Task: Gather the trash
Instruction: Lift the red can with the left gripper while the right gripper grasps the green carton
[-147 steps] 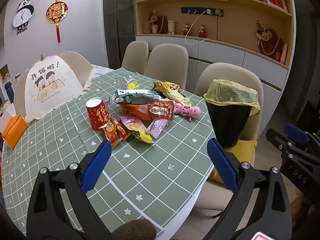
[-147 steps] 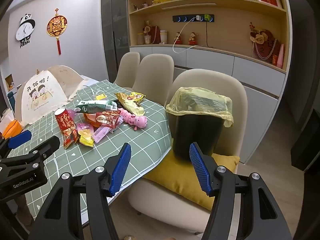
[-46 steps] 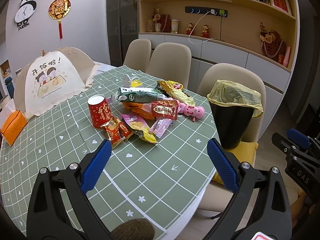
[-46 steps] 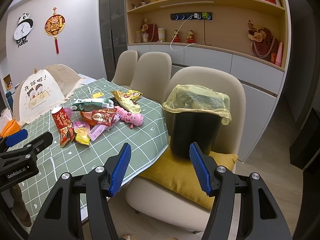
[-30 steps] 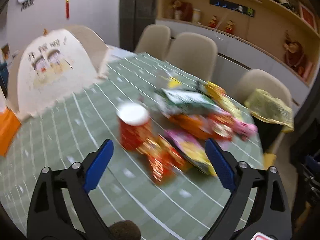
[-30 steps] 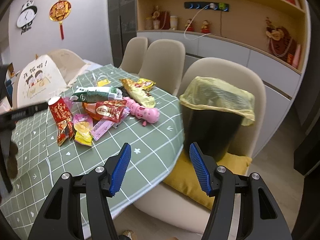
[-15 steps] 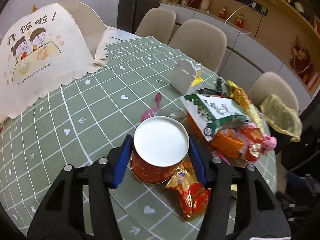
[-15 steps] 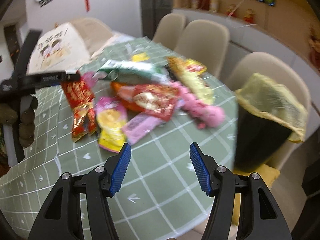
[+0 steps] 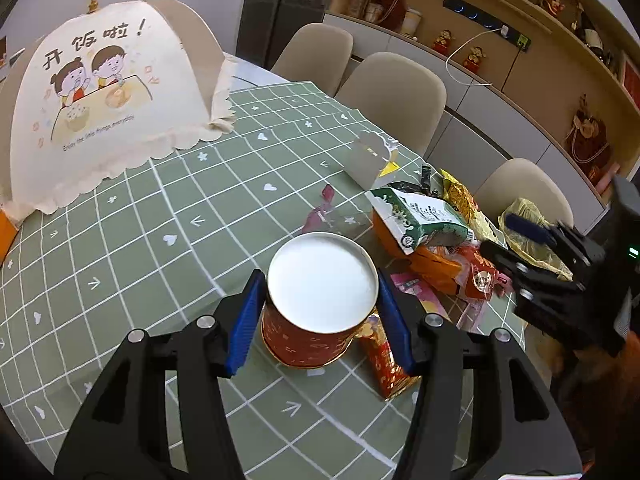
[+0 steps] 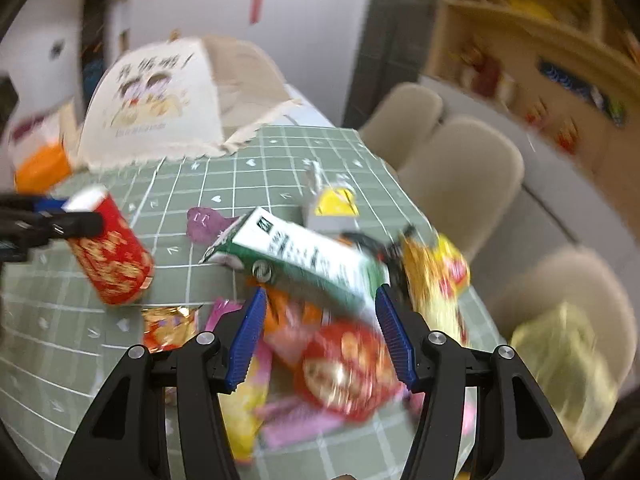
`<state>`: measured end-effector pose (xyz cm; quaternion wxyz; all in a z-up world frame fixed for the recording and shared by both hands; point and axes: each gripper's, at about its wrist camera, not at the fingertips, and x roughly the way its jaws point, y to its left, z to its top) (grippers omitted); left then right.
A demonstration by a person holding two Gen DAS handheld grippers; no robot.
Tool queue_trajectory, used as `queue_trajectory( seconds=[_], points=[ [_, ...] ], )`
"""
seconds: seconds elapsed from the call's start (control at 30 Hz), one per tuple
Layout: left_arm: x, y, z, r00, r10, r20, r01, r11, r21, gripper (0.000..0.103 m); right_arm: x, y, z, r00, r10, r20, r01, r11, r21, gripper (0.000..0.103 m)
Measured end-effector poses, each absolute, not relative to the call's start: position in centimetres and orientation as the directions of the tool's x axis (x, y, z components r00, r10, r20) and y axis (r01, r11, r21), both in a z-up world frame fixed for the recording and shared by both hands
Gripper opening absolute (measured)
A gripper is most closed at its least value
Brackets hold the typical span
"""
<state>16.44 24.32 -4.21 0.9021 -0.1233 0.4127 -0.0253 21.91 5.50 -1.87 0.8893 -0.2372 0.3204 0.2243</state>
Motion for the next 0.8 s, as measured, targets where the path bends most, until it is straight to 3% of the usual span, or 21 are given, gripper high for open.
queue_trajectory(
  seconds=[0.07, 0.2, 0.33, 0.53, 0.73, 0.8],
  points=[
    [16.1, 24.9, -4.0, 0.661, -0.153, -0.735, -0.056, 0.966, -0.251, 0.053, 23.4, 5.5, -1.8, 0.703, 0.223, -0.675, -0.534, 0.793, -0.294, 0.054],
    [16.1, 25.7, -3.9, 0.669, -0.172, -0.723, -0.053, 0.959, -0.277, 0.053, 26.6, 3.8, -1.0, 0.644, 0.261, -0.719, -0.503, 0.852, -0.142, 0.054],
    [16.4, 26.2, -4.0, 0.676, -0.178, -0.715, -0.079, 0.947, -0.311, 0.053, 27.7, 4.6, -1.6, 0.553, 0.306, -0.775, -0.591, 0.800, -0.106, 0.054],
    [15.8, 26.5, -4.4, 0.671, -0.157, -0.725, -0.141, 0.933, -0.332, 0.053, 26.6, 8.2, -3.7, 0.545, 0.288, -0.787, -0.731, 0.623, -0.278, 0.054],
    [14.6, 24.8, -4.1, 0.665, -0.050, -0.745, -0.214, 0.943, -0.254, 0.053, 27.9, 10.0, -7.7, 0.533, 0.285, -0.796, -0.789, 0.506, -0.348, 0.054],
    [14.0, 24.3, -3.7, 0.659, -0.019, -0.752, -0.254, 0.935, -0.247, 0.053, 28.2, 9.7, -7.2, 0.537, 0.319, -0.781, -0.781, 0.539, -0.317, 0.049]
  ],
)
